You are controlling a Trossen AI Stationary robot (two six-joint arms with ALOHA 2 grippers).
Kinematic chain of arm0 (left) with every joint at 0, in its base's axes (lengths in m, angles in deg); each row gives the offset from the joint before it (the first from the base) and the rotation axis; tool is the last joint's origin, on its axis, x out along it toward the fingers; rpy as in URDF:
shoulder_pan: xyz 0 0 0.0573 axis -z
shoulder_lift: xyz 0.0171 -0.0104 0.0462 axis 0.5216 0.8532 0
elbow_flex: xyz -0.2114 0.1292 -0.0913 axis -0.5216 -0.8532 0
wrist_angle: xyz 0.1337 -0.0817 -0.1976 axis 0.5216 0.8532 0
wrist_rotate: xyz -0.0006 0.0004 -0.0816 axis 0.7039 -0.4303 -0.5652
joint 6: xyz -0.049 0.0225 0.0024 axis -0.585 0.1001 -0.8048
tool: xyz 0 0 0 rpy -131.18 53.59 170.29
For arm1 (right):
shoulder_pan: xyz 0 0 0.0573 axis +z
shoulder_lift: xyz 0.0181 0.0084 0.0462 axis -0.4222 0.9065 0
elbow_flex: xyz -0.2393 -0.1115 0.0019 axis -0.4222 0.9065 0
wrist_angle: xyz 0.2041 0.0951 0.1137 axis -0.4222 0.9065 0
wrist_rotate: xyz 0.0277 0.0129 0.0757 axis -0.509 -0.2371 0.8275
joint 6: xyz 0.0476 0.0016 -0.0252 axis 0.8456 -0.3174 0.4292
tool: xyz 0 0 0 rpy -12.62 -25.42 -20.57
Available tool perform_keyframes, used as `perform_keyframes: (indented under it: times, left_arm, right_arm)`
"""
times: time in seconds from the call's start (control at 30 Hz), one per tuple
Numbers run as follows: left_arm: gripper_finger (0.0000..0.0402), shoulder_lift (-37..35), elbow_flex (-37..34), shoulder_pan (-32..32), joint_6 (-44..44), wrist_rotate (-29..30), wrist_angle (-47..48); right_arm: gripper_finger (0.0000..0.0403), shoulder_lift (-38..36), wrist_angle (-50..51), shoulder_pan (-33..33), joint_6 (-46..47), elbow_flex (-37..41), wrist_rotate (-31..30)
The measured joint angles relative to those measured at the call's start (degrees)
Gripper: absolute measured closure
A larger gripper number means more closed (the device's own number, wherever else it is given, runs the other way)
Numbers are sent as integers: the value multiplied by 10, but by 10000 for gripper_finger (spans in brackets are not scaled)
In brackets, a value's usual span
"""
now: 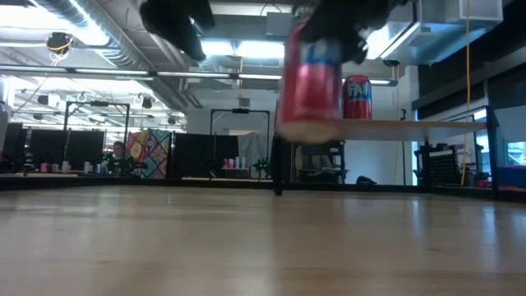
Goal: Place canned beverage on shelf
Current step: Put the red soda can on the shelf aligned with the other red soda can
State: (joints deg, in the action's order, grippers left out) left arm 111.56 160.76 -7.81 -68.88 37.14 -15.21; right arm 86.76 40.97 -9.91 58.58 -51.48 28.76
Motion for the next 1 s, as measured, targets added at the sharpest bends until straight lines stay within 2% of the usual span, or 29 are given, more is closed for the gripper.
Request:
perform_keyframes:
  times: [0.17, 0.37, 0.53, 0.63, 0.8, 1.0]
  left_arm:
    - [50, -27, 7, 7, -23, 15, 19]
    - [50, -34, 7, 8, -37, 16, 21]
    - [50, -34, 7, 8, -48, 15, 20]
    - [50, -34, 7, 8, -55, 15, 20]
    - [50, -34, 7, 8, -68, 15, 20]
    - [50, -34, 7, 8, -70, 15, 19]
  right_arm:
    - [131, -86, 123, -1, 27, -28, -2]
    - [131, -120, 347, -2, 28, -139, -105]
    - [130, -122, 496, -37, 39, -214, -174]
    - [130, -130, 519, -68, 33, -222, -195]
    - [129, -168, 505, -141, -15, -195, -181]
    - [130, -240, 406, -248, -62, -116, -113]
